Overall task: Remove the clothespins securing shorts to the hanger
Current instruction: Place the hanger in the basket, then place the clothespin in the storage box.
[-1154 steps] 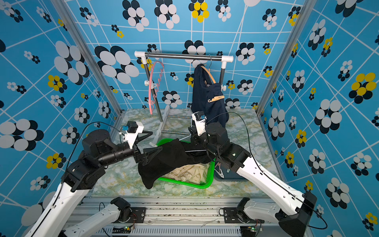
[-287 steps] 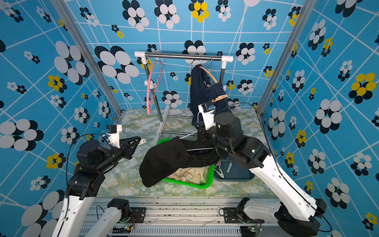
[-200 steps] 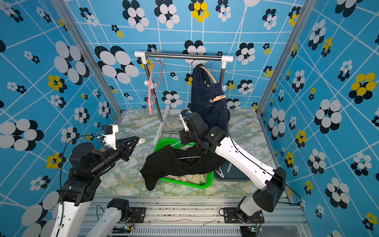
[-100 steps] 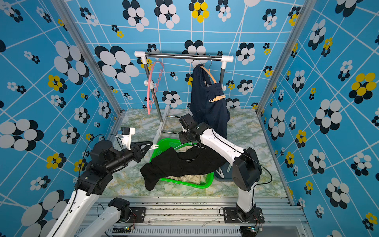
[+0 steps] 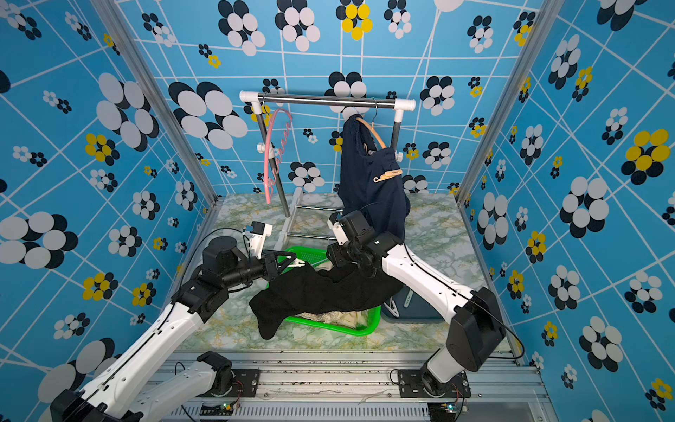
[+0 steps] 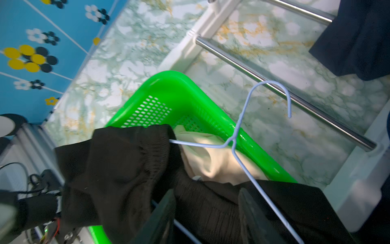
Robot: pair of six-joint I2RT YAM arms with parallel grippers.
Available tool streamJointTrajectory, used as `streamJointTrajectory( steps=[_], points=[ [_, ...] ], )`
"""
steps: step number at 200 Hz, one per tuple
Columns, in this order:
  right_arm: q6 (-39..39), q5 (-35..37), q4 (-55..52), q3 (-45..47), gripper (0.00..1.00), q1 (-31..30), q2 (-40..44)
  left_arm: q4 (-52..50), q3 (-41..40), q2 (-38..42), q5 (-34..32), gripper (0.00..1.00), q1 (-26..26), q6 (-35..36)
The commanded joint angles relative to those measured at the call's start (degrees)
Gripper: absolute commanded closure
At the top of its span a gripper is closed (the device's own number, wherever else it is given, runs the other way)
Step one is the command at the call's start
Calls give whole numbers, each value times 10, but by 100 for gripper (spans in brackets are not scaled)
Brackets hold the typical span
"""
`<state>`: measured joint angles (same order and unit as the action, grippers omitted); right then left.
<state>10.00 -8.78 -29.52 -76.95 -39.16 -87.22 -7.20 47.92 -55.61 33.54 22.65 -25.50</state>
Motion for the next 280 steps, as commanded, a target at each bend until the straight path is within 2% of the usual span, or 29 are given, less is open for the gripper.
streamJointTrajectory(
  steps=[1,20,43,82,139,167,198,225,249,272,280],
  points=[
    [-39,-115,49,29,49,4,40,24,36,-11,111,100,6,93],
    [-50,-196,62,49,46,4,63,26,48,-20,166,100,8,140],
    [-62,-288,78,71,37,3,86,30,61,-29,212,100,10,165],
    [-71,-367,96,79,34,3,105,27,77,-35,245,100,17,181],
    [-110,-382,54,74,31,3,136,20,90,-39,239,100,19,186],
    [-91,-376,92,81,31,3,156,24,91,-46,240,100,30,187],
    [-68,-379,122,69,39,3,140,27,97,-58,240,100,50,186],
    [-62,-394,128,63,44,3,120,45,96,-61,235,100,54,173],
    [-54,-409,137,66,54,3,114,48,95,-63,226,100,56,170],
    [-50,-416,140,69,57,3,108,56,92,-64,217,100,57,168],
    [-50,-418,140,69,61,3,106,61,91,-65,215,100,57,164]
  ],
)
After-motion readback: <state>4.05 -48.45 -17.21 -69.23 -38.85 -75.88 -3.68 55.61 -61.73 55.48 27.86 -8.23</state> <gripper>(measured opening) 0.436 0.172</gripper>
